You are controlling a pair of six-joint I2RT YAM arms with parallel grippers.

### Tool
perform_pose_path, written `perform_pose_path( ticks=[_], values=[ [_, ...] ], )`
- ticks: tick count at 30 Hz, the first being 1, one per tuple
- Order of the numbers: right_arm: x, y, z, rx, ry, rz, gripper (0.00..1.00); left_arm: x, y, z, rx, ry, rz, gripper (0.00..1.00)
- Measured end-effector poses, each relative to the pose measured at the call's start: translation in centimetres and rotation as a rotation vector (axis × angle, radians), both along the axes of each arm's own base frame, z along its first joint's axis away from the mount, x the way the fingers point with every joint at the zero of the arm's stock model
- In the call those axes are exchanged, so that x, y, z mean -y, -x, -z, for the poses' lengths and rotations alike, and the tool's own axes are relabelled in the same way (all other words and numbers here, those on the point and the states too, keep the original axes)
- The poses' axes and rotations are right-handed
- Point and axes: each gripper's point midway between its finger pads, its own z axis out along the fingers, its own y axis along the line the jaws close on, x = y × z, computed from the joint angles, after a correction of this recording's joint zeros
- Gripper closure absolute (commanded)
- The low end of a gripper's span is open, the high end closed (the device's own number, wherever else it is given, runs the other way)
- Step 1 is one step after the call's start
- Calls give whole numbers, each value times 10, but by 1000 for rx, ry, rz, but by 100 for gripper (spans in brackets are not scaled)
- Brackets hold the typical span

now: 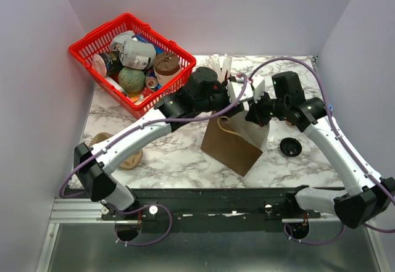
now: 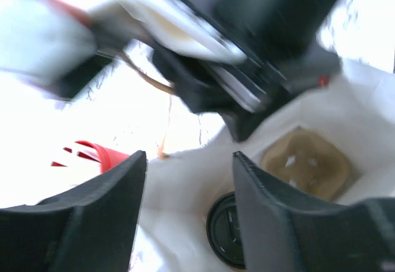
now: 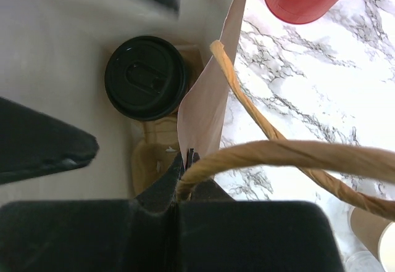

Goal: Pack the takeout coffee

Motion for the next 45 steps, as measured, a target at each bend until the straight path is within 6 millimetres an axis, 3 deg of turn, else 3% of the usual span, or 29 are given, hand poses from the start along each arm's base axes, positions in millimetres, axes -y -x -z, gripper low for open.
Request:
perform_pose_path(
  ticks=[7,8,12,14,18,23,27,30,34,38,40,45],
  values=[
    [0,-6,-5,16,5,11,97,-12,-23,-55,-14,140,-70,44],
    [0,-8,-6,21,5,12,92,-14,-26,-61,-12,153,-78,44],
    [0,-14,-14,42,14,9,49,-24,-37,-83,7,198,-113,38],
    [0,-16,-20,54,18,6,40,-28,-42,-90,19,209,-126,30],
    [2,-19,-36,94,24,3,28,-39,-53,-95,34,212,-157,27],
    [2,-23,-56,126,22,3,22,-52,-73,-91,31,191,-205,30],
    [-2,-30,-91,197,-10,5,22,-66,-101,-88,4,171,-267,35],
    [-3,-33,-121,272,-47,10,26,-79,-126,-84,-24,159,-324,36],
    [-7,-42,-144,352,-93,18,36,-97,-150,-67,-79,131,-391,35],
    [-14,-83,-157,391,-119,54,43,-106,-151,-47,-123,91,-410,33],
    [-18,-118,-159,391,-130,85,45,-109,-145,-37,-139,69,-407,32],
    [-28,-196,-131,355,-126,124,47,-125,-125,-16,-185,13,-394,30]
  ],
)
